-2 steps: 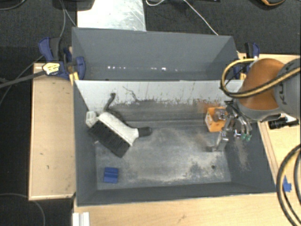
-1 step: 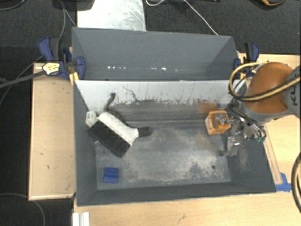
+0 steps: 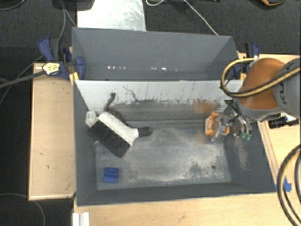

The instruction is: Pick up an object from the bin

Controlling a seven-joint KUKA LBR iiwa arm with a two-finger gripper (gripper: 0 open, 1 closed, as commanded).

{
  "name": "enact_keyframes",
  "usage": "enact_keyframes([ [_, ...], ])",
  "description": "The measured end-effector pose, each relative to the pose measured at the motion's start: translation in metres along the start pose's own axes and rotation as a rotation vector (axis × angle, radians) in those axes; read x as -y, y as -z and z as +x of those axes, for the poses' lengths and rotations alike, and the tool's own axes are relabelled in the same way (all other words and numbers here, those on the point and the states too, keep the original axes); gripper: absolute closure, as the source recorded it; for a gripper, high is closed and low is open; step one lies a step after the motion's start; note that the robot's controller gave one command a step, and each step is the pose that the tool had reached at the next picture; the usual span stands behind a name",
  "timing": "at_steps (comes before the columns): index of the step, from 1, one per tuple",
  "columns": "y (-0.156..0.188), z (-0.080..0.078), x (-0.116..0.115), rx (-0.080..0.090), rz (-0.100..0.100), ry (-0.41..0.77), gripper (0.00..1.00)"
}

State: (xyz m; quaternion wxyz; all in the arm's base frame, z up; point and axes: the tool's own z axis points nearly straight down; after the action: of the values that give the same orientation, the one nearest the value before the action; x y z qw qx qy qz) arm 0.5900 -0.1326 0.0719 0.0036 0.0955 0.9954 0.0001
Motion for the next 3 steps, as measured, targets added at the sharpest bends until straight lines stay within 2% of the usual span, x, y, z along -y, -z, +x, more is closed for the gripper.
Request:
enact_keyframes([
  [2, 0.003, 0.001, 0.0, -0.004, 0.0, 0.001, 1.0],
  [3, 0.021, 0.003, 0.0, -0.01, 0.0, 0.002, 1.0],
])
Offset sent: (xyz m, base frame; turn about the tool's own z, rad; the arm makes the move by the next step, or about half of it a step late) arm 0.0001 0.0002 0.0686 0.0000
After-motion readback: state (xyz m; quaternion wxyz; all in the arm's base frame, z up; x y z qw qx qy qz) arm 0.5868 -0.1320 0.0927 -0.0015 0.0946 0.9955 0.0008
